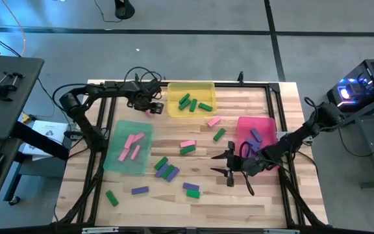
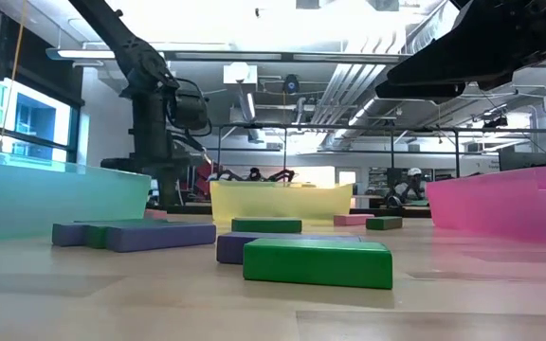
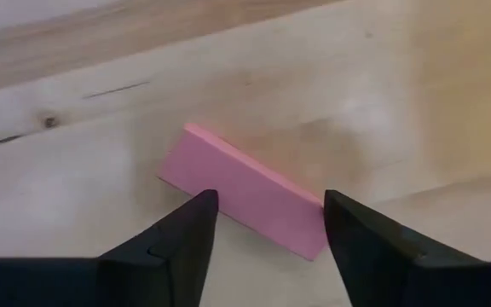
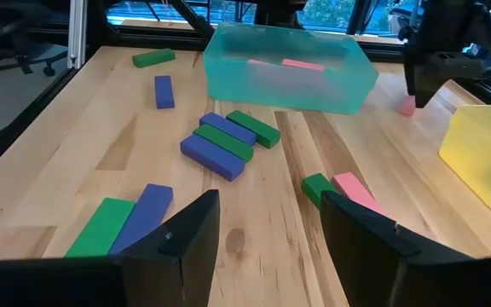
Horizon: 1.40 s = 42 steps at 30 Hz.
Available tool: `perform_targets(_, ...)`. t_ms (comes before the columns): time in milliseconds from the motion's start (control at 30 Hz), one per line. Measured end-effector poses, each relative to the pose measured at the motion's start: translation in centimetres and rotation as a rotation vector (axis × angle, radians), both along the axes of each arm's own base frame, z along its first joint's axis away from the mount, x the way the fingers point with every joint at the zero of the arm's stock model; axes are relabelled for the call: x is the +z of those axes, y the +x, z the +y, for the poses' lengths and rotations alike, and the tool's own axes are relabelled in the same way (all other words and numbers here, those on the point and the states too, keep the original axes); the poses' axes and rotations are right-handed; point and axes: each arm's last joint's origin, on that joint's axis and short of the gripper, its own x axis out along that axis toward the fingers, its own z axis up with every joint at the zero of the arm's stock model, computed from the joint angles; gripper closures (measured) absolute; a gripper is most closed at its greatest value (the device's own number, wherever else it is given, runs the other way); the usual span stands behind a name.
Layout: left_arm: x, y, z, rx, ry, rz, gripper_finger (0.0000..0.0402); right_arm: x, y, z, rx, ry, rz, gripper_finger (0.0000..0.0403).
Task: Sort blocks
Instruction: Put the pink block into the blue bin
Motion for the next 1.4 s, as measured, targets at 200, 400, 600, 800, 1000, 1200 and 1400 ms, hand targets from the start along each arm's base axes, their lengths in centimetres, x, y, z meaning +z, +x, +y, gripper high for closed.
perform_targets(200,0.0,0.8,0.0,-0.088,0.039,-0.049,0.0249,0.0,0.0,0.0,0.000,0.000,0.000,0.0215)
perform_targets(400,0.4,2.0,-0.5,-0.241,0.069,-0.064,0.0273,0.0,0.0,0.0,0.000,0.000,0.000,0.0215)
perform_targets(600,3.4,3.0,-0.2,-0.355,0.055,-0.018,0.0275,0.0,0.0,0.0,0.000,0.000,0.000,0.0214)
perform_targets(800,4.7,4.0,-1.3,-0.837,0.099,0.090,0.0275,0.0,0.0,0.0,-0.001,0.002,0.000,0.0214)
perform_targets(1000,4.0,4.8,-2.5,-1.200,0.213,0.250,0.0267,0.0,0.0,0.0,-0.005,0.015,-0.001,0.0215)
perform_targets(1200,2.4,5.0,-1.7,-1.215,0.177,0.286,0.0219,0.0,0.0,0.0,-0.008,0.017,-0.002,0.0214)
perform_targets(1400,-0.1,5.5,-1.1,-1.280,0.123,0.332,0.0171,0.0,0.0,0.0,-0.010,0.021,-0.003,0.0214)
